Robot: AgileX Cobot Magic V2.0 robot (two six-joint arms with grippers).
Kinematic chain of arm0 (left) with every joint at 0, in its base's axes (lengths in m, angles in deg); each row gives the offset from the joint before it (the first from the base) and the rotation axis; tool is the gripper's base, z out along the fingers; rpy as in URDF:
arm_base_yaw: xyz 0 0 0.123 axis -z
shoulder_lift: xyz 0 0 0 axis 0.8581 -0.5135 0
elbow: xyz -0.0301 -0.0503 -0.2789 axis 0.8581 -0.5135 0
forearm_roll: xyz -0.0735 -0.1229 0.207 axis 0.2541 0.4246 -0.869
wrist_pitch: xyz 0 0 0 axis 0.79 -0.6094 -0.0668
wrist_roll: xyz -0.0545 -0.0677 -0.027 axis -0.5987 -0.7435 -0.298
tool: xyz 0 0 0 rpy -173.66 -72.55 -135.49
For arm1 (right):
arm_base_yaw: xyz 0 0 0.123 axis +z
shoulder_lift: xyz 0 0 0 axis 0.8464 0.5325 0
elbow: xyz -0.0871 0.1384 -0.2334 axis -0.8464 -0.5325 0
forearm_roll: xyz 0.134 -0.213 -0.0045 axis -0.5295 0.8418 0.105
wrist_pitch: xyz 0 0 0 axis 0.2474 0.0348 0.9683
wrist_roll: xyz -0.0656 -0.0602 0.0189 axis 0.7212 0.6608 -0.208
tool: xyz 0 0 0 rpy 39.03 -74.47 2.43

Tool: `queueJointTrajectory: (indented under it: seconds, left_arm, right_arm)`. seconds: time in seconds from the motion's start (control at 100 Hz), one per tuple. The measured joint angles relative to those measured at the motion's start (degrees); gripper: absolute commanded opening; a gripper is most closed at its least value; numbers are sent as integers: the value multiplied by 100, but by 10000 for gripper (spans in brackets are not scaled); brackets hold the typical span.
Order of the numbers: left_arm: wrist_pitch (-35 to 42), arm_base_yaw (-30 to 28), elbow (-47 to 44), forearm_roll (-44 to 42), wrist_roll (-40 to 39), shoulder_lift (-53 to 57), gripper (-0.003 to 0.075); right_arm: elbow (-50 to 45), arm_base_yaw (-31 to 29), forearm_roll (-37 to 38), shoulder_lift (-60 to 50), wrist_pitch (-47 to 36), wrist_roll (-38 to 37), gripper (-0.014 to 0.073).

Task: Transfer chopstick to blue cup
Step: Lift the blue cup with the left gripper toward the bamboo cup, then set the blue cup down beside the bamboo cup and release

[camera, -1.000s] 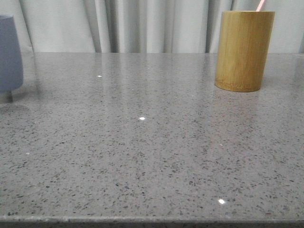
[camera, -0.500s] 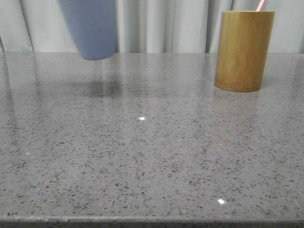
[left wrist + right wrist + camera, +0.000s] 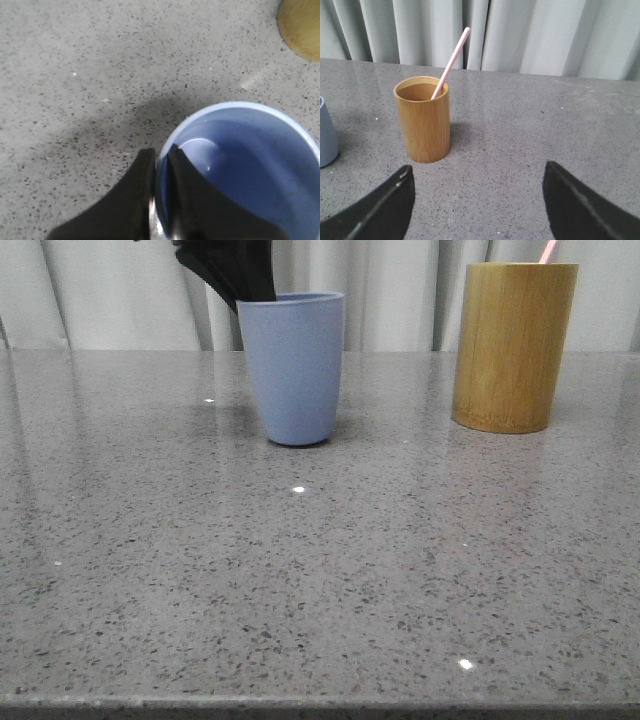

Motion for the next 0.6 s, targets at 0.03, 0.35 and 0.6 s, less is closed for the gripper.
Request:
queueJointTrajectory:
  seconds: [0.03,0.35,0.6]
  left_arm:
    - [25,9,3,-11,0,-14,-19]
    - [85,9,13,0,-11,-42,-9]
    - [62,9,13,22,-11,-72,411]
  right_arm:
    - [0,0,0,0,0,0,540]
    - [0,0,0,0,0,0,540]
    - [0,0,0,0,0,0,540]
